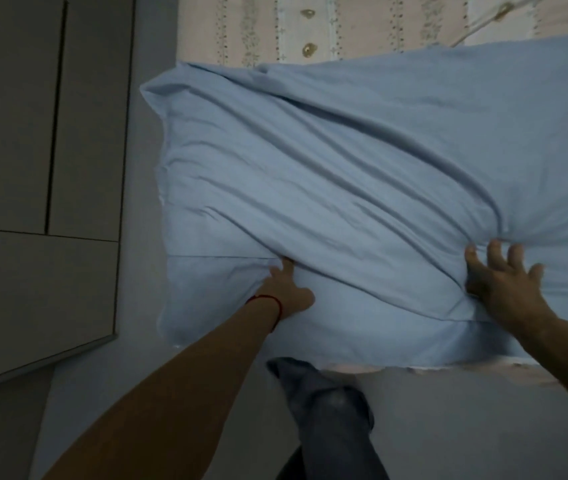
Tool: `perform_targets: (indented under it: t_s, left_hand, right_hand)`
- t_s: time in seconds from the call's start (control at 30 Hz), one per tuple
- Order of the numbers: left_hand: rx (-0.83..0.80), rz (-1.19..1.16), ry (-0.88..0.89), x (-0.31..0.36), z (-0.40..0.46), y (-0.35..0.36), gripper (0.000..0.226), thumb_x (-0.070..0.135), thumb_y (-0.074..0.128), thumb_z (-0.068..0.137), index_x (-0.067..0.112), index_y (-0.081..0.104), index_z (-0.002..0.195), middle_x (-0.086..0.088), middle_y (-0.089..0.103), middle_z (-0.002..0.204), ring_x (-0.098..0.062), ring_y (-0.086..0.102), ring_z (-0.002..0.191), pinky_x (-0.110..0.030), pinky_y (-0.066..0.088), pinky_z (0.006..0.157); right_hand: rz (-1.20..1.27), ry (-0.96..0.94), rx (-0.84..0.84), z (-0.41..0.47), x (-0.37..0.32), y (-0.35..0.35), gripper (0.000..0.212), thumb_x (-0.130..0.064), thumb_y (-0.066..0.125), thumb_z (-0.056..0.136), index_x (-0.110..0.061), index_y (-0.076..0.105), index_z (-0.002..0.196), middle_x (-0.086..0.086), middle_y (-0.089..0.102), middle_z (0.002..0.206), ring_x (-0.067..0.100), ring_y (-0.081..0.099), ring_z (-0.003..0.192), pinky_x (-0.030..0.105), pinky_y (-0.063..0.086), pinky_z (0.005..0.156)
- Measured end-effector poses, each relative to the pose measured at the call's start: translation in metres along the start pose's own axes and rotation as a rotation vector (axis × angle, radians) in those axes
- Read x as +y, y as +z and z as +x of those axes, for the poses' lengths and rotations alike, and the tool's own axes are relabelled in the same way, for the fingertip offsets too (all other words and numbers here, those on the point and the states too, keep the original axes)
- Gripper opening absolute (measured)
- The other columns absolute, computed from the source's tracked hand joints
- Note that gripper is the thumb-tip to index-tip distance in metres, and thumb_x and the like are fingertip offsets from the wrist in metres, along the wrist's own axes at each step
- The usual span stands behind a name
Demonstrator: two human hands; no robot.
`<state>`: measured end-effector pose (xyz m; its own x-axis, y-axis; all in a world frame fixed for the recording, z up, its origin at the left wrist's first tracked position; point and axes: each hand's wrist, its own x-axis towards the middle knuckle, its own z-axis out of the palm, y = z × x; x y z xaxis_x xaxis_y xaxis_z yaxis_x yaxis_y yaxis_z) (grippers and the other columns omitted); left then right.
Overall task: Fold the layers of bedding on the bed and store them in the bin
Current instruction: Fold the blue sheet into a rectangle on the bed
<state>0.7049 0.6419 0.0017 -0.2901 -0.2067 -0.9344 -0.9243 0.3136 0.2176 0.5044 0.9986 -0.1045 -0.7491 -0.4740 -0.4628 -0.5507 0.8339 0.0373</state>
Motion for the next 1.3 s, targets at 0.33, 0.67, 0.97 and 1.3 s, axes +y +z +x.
perform_targets:
  t_s: [0.33,0.67,0.97,1.3]
  left_hand:
    - [0.260,-1.336,-0.008,-0.080,0.015,-0.068,0.026,0.006,0.040,0.103,0.009,0.052,0.080,-0.008,0.053,0.081,-0.019,0.059,0.069,-0.032,0.052,0.068]
    - [0.267,-1.784,-0.006,-0.155,0.013,-0.124,0.014,0.017,0.056,0.103,0.007,0.066,0.101,-0.006,0.070,0.113,-0.018,0.066,0.100,-0.033,0.052,0.100]
    - [0.060,-1.918,-0.031,-0.257,-0.033,-0.083,0.017,0.010,0.055,0.102,0.008,0.068,0.111,-0.007,0.075,0.110,-0.020,0.065,0.111,-0.036,0.048,0.105]
    - [0.035,-1.830,-0.092,-0.316,-0.020,-0.038,0.033,0.010,0.057,0.100,0.011,0.061,0.132,-0.008,0.069,0.124,-0.021,0.064,0.115,-0.037,0.057,0.088]
  right_hand:
    - [0.696,0.301,0.282,-0.033,-0.132,-0.119,0.029,-0.027,0.061,0.090,-0.016,0.073,0.114,0.011,0.073,0.103,0.019,0.071,0.093,0.035,0.055,0.092]
    - [2.122,0.876,-0.011,-0.045,-0.379,-0.102,0.012,-0.010,0.066,0.090,0.000,0.065,0.095,0.012,0.067,0.083,0.025,0.068,0.074,0.044,0.064,0.077]
    - [1.998,1.197,0.682,-0.109,-0.396,-0.073,0.038,-0.018,0.073,0.093,-0.002,0.063,0.126,0.005,0.072,0.117,0.019,0.072,0.097,0.043,0.059,0.093]
    - [2.072,1.173,0.642,-0.164,-0.401,-0.026,0.012,-0.012,0.068,0.097,-0.010,0.067,0.109,0.006,0.072,0.114,0.028,0.069,0.110,0.049,0.055,0.101]
